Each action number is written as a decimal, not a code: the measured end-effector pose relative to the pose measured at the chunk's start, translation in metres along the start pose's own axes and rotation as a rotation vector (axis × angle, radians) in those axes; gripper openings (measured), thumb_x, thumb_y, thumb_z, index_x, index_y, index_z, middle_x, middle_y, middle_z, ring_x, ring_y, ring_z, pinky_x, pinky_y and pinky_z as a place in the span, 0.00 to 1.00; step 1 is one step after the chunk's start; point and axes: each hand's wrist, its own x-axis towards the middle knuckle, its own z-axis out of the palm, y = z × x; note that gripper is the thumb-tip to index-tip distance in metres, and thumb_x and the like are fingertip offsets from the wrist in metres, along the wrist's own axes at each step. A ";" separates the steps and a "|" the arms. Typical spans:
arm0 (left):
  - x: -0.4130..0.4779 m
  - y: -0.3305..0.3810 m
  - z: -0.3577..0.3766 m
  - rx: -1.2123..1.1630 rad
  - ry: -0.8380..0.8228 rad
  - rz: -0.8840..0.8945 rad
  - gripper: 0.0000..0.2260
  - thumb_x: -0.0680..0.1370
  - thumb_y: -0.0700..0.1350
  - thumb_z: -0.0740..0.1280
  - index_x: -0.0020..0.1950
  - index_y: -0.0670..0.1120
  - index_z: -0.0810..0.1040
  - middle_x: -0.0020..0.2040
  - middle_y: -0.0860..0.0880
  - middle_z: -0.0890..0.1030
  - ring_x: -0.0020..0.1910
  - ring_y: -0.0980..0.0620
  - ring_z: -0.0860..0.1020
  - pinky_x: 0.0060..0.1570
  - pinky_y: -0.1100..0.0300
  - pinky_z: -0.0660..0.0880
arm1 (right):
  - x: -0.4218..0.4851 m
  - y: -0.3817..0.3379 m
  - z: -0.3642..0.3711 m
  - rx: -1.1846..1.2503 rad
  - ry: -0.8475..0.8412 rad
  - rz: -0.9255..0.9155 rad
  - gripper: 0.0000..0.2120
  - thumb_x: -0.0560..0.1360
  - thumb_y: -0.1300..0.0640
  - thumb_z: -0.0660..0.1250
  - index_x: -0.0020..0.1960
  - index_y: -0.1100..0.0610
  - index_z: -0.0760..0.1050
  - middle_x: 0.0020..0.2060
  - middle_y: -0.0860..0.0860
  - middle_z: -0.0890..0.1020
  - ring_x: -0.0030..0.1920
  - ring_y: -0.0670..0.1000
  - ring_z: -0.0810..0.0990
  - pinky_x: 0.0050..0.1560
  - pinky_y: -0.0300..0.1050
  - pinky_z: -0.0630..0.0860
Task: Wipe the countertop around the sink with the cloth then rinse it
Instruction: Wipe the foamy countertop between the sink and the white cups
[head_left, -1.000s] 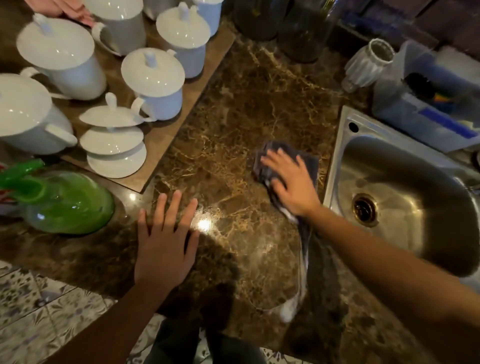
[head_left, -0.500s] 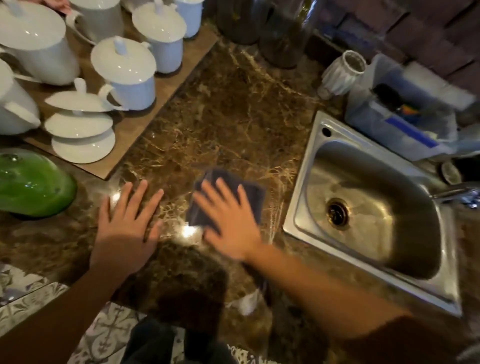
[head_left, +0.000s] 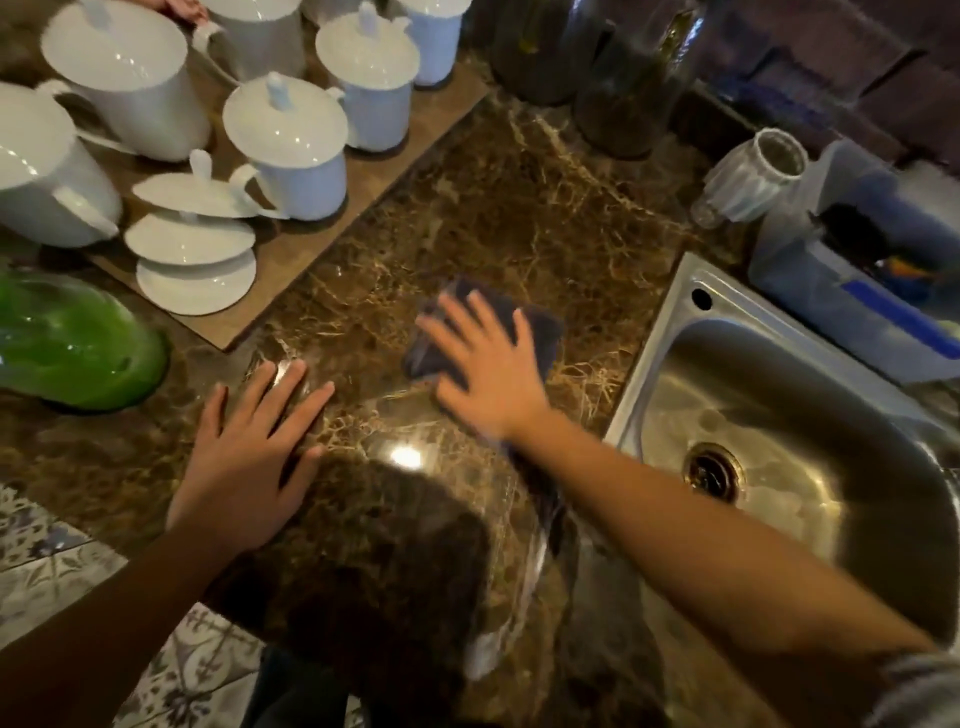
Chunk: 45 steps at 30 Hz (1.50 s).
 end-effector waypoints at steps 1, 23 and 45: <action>0.000 0.001 0.000 -0.002 0.010 -0.004 0.26 0.78 0.56 0.51 0.76 0.51 0.64 0.77 0.45 0.63 0.77 0.43 0.58 0.71 0.37 0.54 | 0.021 0.019 -0.007 0.001 0.005 0.054 0.32 0.74 0.38 0.50 0.77 0.43 0.55 0.78 0.46 0.53 0.78 0.53 0.47 0.71 0.69 0.46; 0.000 -0.004 0.004 -0.102 0.041 0.033 0.27 0.78 0.58 0.49 0.77 0.53 0.61 0.78 0.47 0.59 0.78 0.44 0.54 0.73 0.42 0.46 | -0.076 -0.075 0.007 0.144 -0.054 0.656 0.33 0.79 0.38 0.49 0.78 0.42 0.38 0.78 0.46 0.37 0.76 0.58 0.33 0.68 0.74 0.37; -0.038 0.125 -0.014 -0.368 -0.133 0.400 0.13 0.79 0.56 0.62 0.61 0.52 0.74 0.63 0.55 0.72 0.66 0.53 0.69 0.67 0.56 0.62 | -0.231 -0.071 -0.001 0.407 0.512 0.853 0.17 0.75 0.57 0.61 0.63 0.53 0.74 0.61 0.51 0.78 0.63 0.52 0.74 0.65 0.56 0.69</action>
